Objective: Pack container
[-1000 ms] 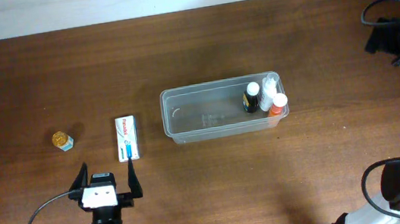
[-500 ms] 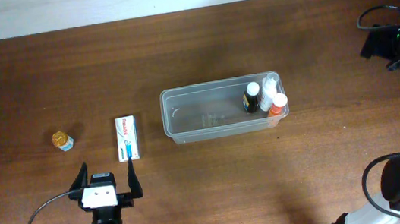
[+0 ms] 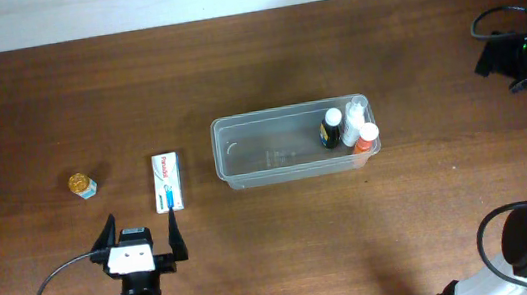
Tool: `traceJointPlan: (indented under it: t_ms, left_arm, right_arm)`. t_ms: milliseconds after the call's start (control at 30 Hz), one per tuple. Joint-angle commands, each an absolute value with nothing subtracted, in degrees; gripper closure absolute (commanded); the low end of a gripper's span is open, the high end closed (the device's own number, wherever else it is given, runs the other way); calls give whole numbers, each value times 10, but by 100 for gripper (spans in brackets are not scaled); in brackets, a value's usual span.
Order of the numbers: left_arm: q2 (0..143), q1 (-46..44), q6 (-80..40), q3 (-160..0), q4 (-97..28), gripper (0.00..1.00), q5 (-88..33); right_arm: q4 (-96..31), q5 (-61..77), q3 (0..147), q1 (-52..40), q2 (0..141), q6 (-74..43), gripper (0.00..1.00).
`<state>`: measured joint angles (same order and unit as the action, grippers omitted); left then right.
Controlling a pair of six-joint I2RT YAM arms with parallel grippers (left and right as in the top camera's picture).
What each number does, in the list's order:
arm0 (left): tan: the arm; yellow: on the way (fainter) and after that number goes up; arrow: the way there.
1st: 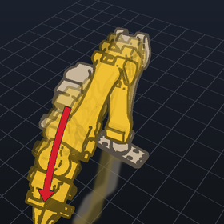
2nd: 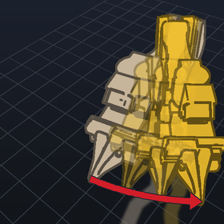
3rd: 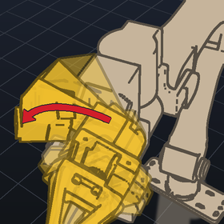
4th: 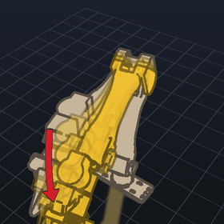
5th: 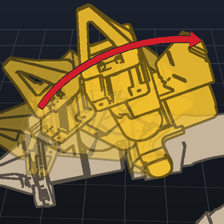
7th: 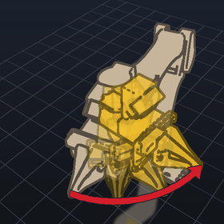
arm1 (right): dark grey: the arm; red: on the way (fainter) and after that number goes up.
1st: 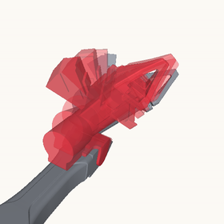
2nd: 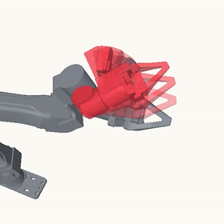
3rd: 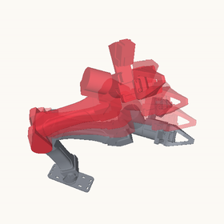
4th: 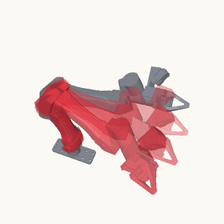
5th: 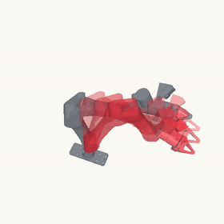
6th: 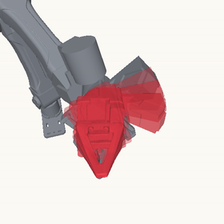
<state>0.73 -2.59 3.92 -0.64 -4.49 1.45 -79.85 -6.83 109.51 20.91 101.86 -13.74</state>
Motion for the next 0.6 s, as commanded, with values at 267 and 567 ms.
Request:
traceJointPlan:
  t_ms: [267,567]
  left_arm:
    - [4,-23,48,-5,-16,1,-5]
    - [4,-23,48,-18,71,0,-105]
  right_arm:
    - [-797,-74,1091,210,1018,-145,2]
    - [-797,-74,1091,210,1018,-145,2]
